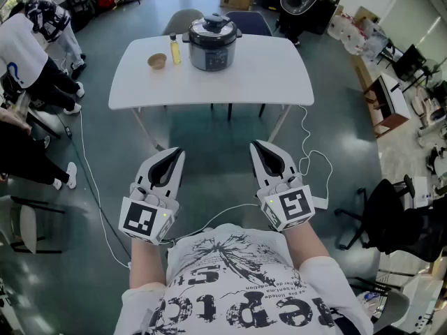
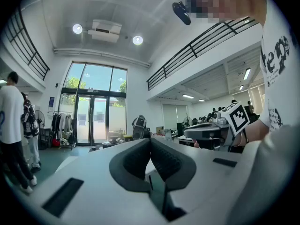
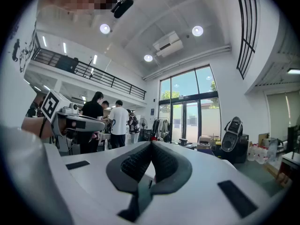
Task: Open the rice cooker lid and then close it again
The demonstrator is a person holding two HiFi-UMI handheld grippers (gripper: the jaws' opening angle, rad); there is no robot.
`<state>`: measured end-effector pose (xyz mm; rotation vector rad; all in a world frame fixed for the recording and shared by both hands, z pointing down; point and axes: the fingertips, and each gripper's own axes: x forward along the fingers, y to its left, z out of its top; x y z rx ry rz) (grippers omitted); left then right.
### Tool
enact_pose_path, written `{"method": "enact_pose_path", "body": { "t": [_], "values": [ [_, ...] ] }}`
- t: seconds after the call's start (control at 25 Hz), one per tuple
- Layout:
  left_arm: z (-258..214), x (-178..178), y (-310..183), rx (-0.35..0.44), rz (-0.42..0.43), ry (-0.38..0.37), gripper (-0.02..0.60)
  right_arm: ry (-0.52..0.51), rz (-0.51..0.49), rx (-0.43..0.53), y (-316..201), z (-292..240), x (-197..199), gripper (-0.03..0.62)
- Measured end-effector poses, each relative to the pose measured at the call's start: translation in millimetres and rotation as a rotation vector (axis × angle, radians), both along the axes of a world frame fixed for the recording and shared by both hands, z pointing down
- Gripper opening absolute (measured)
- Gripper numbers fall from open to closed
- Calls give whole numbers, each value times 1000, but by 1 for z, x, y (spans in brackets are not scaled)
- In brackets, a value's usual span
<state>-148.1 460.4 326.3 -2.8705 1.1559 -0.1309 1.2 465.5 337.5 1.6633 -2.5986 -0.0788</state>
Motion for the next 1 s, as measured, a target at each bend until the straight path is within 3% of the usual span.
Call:
{"method": "enact_pose_path", "body": {
  "t": [0.28, 0.44, 0.64, 0.68, 0.76, 0.8, 0.88, 1.0],
  "values": [
    [-9, -9, -3, 27, 8, 4, 13, 0, 4, 14, -2, -7, -10, 12],
    [-16, -30, -2, 47, -24, 51, 13, -5, 13, 16, 2, -9, -26, 12],
    [-6, -55, 0, 43, -17, 47, 13, -66, 10, -11, 4, 3, -52, 12],
    [-5, -59, 0, 45, -16, 56, 12, -85, -14, -15, 2, 4, -60, 54],
    [-2, -69, -1, 40, -13, 60, 12, -118, -58, -7, -2, 5, -76, 440],
    [1, -73, -3, 36, -11, 55, 12, -118, -59, 2, -6, 4, -80, 522],
    [4, -77, -8, 29, -8, 52, 12, -92, -34, 10, -15, 4, -82, 590],
    [9, -79, -17, 12, -14, 56, 12, -74, 3, -3, -32, 7, -78, 597]
  ]
}}
